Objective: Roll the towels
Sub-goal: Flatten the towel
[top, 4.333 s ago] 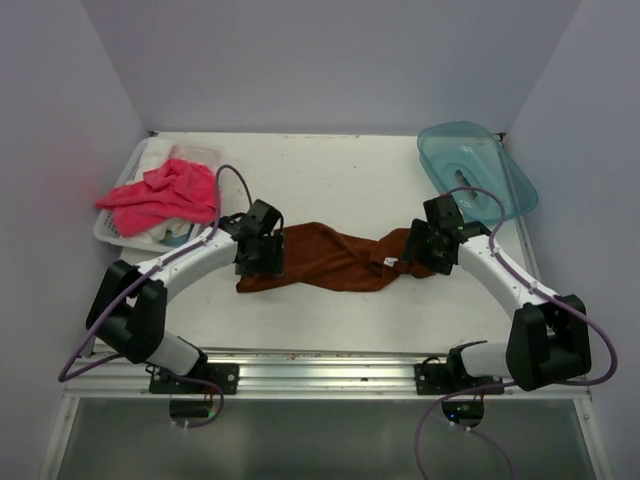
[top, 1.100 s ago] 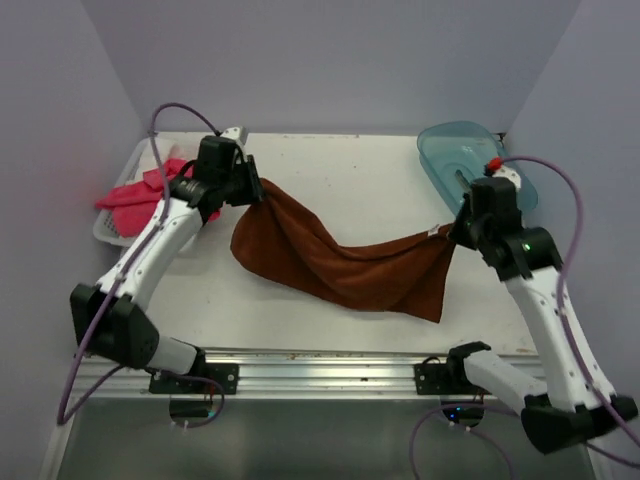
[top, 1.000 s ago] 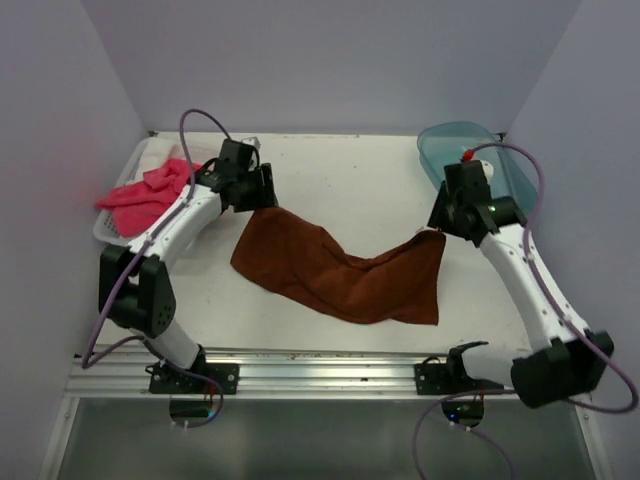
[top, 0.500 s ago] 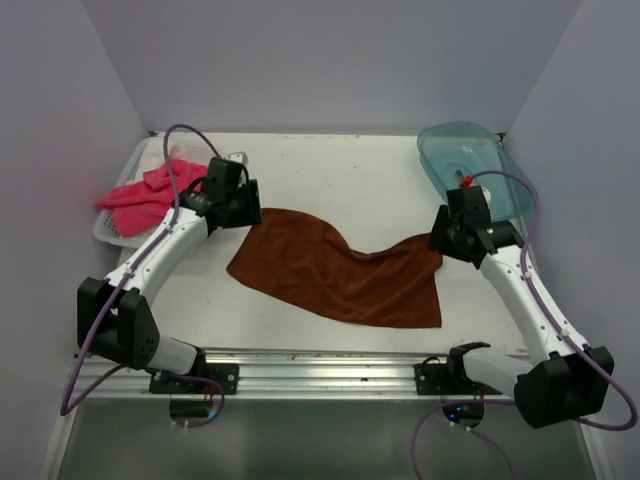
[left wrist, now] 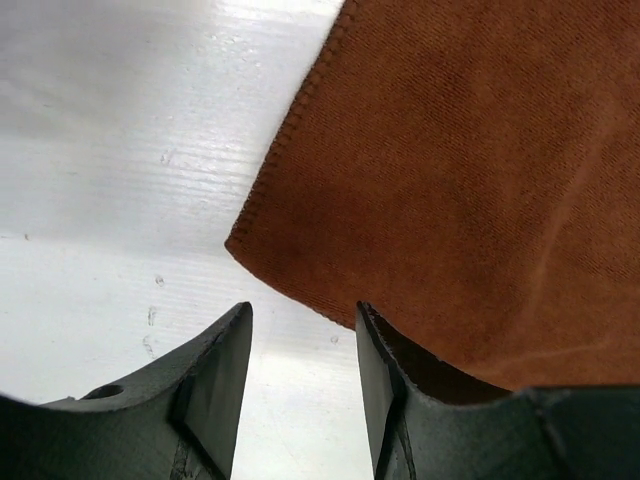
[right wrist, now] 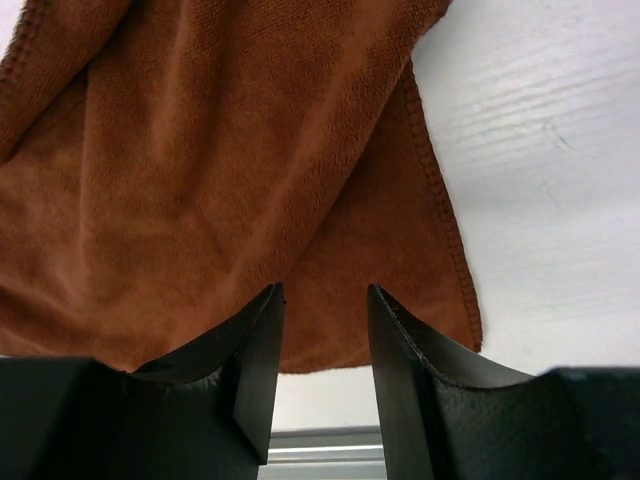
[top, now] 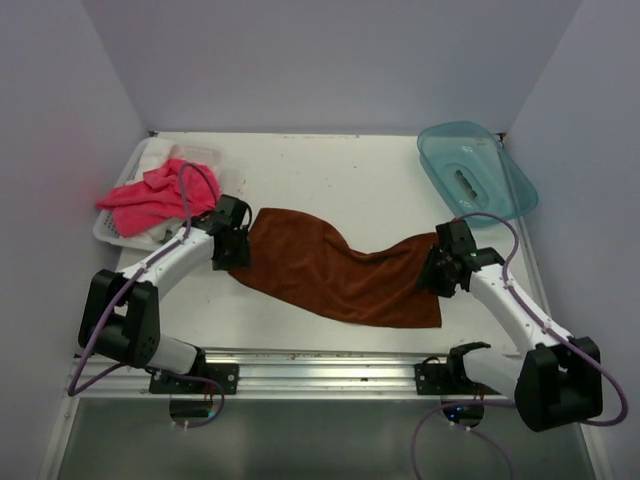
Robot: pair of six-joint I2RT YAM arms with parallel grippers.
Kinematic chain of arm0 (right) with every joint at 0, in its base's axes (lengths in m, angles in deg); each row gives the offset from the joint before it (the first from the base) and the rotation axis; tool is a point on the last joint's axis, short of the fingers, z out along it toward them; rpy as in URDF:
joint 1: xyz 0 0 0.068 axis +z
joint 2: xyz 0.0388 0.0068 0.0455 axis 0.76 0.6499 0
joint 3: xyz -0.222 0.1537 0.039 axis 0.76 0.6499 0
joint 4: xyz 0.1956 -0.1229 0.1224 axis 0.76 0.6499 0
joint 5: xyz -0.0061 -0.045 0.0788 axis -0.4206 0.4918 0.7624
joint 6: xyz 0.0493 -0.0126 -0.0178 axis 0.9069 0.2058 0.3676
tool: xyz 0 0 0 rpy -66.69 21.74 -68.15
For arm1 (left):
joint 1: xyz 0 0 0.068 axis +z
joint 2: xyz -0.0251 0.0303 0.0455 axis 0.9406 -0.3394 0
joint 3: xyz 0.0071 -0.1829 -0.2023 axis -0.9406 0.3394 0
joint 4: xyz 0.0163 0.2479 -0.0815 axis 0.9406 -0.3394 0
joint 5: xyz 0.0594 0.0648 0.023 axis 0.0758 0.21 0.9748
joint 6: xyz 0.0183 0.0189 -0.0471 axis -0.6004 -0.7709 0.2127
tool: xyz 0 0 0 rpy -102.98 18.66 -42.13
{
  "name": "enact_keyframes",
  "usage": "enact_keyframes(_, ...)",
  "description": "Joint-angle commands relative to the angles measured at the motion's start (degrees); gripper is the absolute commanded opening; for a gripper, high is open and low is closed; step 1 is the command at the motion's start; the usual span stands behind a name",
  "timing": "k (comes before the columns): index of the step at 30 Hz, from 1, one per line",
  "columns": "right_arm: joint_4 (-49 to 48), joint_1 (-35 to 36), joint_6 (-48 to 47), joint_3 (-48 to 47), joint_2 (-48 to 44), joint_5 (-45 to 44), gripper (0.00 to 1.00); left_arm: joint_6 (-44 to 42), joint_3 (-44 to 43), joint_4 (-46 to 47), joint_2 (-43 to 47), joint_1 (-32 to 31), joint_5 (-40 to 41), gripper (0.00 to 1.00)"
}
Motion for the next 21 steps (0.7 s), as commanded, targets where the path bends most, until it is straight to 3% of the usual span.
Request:
enact_keyframes(1, -8.2, -0.1, 1.8, 0.6, 6.6, 2.2, 0.42, 0.8, -1.0, 2.5, -0.8, 0.4, 3.3, 0.5)
enact_keyframes(6, -12.1, -0.8, 1.0, -3.7, 16.9, -2.5, 0.43, 0.6, -4.6, 4.7, -4.9, 0.4, 2.5, 0.49)
enact_keyframes(14, -10.0, -5.7, -0.5, -14.9, 34.0, -5.1, 0.42, 0.0, -10.8, 6.1, -10.2, 0.4, 0.6, 0.47)
enact_keyframes(18, -8.5, -5.8, -0.5, -19.1, 31.0, -2.2, 0.42, -0.5, -13.1, 3.0, -7.8, 0.4, 0.9, 0.48)
enact_keyframes(21, -7.9, -5.7, -0.5, -18.2, 25.8, -1.5, 0.51, 0.0, -10.9, 0.8, -3.8, 0.4, 1.1, 0.49)
